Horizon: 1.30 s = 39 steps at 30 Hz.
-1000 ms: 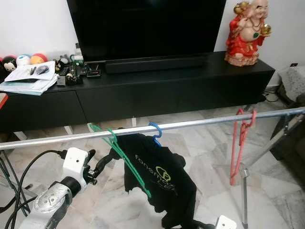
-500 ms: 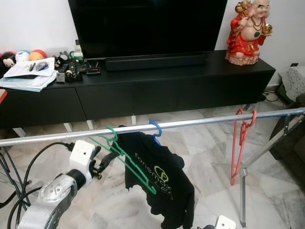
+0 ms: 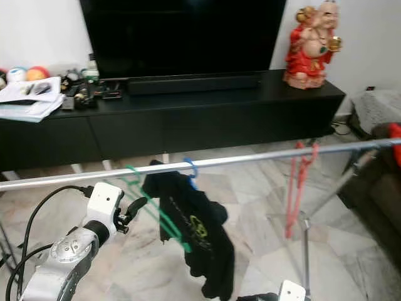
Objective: Hang hanger
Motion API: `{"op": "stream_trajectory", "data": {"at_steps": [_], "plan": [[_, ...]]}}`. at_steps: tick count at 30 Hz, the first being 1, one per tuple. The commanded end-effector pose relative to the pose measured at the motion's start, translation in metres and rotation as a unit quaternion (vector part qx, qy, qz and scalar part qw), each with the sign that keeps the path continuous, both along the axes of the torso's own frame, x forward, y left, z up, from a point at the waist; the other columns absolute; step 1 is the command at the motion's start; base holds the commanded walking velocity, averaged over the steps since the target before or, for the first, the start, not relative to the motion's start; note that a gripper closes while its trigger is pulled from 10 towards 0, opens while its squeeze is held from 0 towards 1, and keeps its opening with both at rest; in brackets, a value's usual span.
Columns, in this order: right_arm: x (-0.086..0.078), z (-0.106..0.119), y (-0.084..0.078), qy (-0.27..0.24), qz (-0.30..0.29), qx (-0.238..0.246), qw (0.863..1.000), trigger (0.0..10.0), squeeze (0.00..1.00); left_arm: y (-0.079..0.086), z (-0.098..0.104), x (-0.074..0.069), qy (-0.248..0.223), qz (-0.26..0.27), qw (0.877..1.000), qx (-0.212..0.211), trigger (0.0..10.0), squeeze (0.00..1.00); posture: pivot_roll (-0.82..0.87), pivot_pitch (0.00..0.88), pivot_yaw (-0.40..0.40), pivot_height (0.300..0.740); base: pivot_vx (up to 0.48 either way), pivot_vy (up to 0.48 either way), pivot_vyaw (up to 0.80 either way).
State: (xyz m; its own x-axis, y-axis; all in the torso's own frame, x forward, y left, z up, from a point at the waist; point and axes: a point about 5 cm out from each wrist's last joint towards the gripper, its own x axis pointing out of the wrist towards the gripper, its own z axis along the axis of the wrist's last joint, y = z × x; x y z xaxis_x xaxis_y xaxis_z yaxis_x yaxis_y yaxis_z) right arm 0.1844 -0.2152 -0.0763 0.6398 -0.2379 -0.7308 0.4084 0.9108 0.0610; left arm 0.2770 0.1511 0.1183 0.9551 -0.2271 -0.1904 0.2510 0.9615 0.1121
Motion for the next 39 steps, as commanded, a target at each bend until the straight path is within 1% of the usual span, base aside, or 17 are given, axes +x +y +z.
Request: {"op": "stream_trajectory", "data": {"at_steps": [1,6,15,20,21,24,28,31,33,34,35,36,39], "plan": [[-0.001,0.0,-0.002,0.003,0.002,-0.001,1.0,10.0,0.0,-0.003,0.004,-0.002,-0.006,-0.006,1.0,-0.005,10.0,0.0,0.07,0.036,-0.029,0.74,0.0,0.0,0.0],[-0.002,-0.001,0.0,0.005,0.004,0.0,1.0,10.0,0.0,-0.005,0.007,-0.001,-0.011,-0.014,1.0,-0.007,10.0,0.0,0.07,0.035,-0.027,0.74,0.0,0.0,0.0],[-0.003,-0.002,0.003,0.008,0.008,0.003,1.0,10.0,0.0,-0.003,0.015,0.003,-0.019,-0.011,1.0,0.001,10.0,0.0,0.08,0.03,-0.018,0.74,0.0,0.0,0.0],[-0.003,-0.003,0.004,0.01,0.009,0.004,1.0,10.0,0.0,-0.007,0.022,0.004,-0.011,-0.036,0.999,0.002,10.0,0.0,0.08,0.036,-0.013,0.74,0.0,0.0,0.0],[-0.004,-0.003,0.004,0.01,0.008,0.005,1.0,10.0,0.0,-0.009,0.024,0.005,-0.006,-0.048,0.999,0.009,10.0,0.0,0.08,0.037,-0.011,0.74,0.0,0.0,0.0],[-0.005,-0.003,0.004,0.011,0.007,0.006,1.0,10.0,0.0,-0.011,0.026,0.009,0.011,-0.056,0.998,0.021,10.0,0.0,0.07,0.04,-0.01,0.74,0.0,0.0,0.0],[-0.006,-0.004,0.004,0.014,0.007,0.007,1.0,10.0,0.0,-0.011,0.032,0.015,0.034,-0.043,0.998,0.028,10.0,0.0,0.08,0.044,-0.012,0.74,0.0,0.0,0.0],[-0.006,-0.004,0.005,0.015,0.007,0.007,1.0,10.0,0.0,-0.009,0.032,0.018,0.057,-0.02,0.998,0.03,10.0,0.0,0.08,0.048,-0.012,0.74,0.0,0.0,0.0],[-0.006,-0.004,0.005,0.016,0.007,0.008,1.0,10.0,0.0,-0.008,0.033,0.02,0.067,-0.005,0.998,0.01,10.0,0.0,0.08,0.048,-0.013,0.74,0.0,0.0,0.0],[-0.006,-0.005,0.005,0.016,0.009,0.008,1.0,10.0,0.0,-0.009,0.034,0.023,0.078,0.006,0.997,-0.018,10.0,0.11,0.08,0.048,-0.013,0.74,0.0,0.0,0.0],[-0.006,-0.005,0.005,0.016,0.009,0.008,1.0,10.0,0.0,-0.01,0.035,0.023,0.083,0.008,0.996,-0.024,10.0,0.11,0.08,0.048,-0.013,0.74,0.0,0.0,0.0],[-0.006,-0.005,0.005,0.016,0.01,0.008,1.0,10.0,0.0,-0.01,0.034,0.024,0.09,0.011,0.995,-0.03,10.0,1.0,0.08,0.049,-0.016,0.74,0.0,0.0,0.0],[-0.006,-0.005,0.005,0.016,0.011,0.008,1.0,10.0,0.0,-0.012,0.034,0.025,0.104,0.016,0.993,-0.046,10.0,1.0,0.08,0.05,-0.018,0.74,0.0,0.0,0.0]]}}
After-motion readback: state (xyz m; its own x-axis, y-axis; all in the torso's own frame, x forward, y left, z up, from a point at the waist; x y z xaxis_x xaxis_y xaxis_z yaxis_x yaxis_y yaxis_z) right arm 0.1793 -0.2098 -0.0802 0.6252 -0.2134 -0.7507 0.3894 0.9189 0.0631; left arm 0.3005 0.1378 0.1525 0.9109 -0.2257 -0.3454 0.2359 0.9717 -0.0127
